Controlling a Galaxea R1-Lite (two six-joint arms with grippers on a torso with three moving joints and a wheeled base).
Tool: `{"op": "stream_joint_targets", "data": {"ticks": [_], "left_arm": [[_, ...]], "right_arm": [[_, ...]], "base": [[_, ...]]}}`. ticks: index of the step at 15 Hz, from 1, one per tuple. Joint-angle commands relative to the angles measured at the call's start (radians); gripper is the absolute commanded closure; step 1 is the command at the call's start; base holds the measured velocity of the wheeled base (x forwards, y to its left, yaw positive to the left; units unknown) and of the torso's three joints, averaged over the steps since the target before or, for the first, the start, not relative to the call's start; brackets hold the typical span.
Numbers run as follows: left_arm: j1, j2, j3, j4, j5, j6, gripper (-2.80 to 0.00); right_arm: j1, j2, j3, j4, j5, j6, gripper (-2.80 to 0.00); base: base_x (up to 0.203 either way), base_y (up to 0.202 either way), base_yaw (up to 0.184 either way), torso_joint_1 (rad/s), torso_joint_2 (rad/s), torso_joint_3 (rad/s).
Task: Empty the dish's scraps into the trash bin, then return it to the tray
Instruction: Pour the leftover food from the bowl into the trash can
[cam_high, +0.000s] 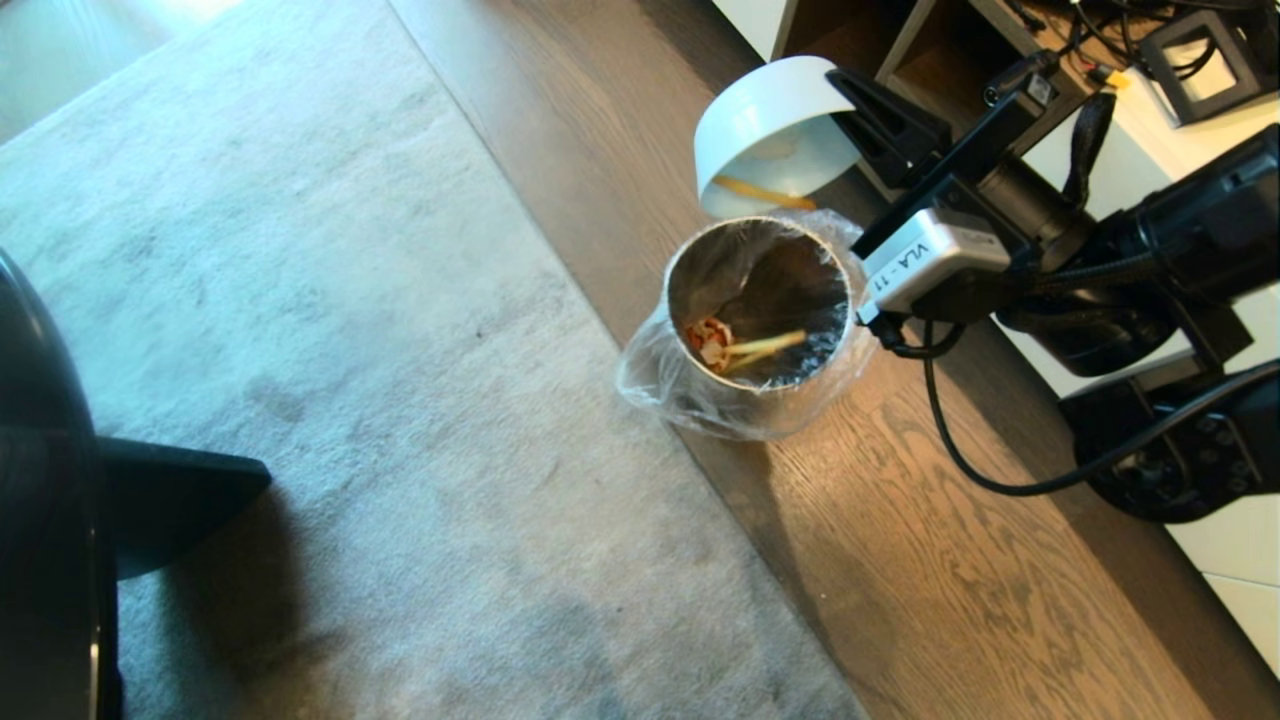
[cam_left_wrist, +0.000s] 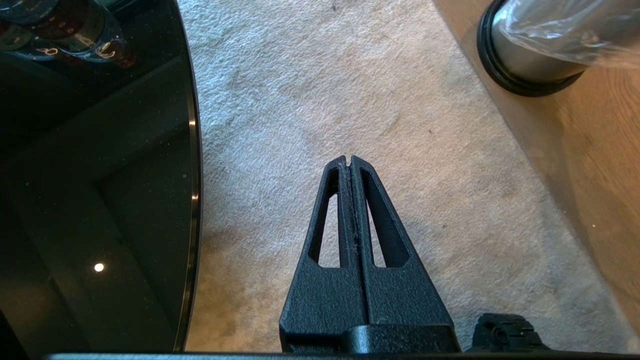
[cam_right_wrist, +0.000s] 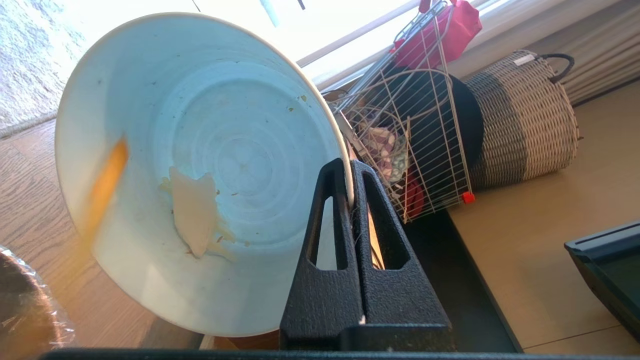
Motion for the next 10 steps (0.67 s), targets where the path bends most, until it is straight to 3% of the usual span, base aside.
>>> {"op": "stream_joint_targets", "data": {"ticks": [1, 10], "left_arm": [[0.000, 0.000, 0.000, 0.000, 0.000, -0.001, 0.00], [0.000, 0.000, 0.000, 0.000, 0.000, -0.001, 0.00]], "right_arm": [[0.003, -0.007, 0.015, -0.047, 0.003, -0.010, 0.00], [0.003, -0.053, 0.013, -0.047, 0.006, -0.013, 0.00]], "base": [[0.000, 0.000, 0.000, 0.000, 0.00, 0.000], [0.000, 0.000, 0.000, 0.000, 0.00, 0.000]]}}
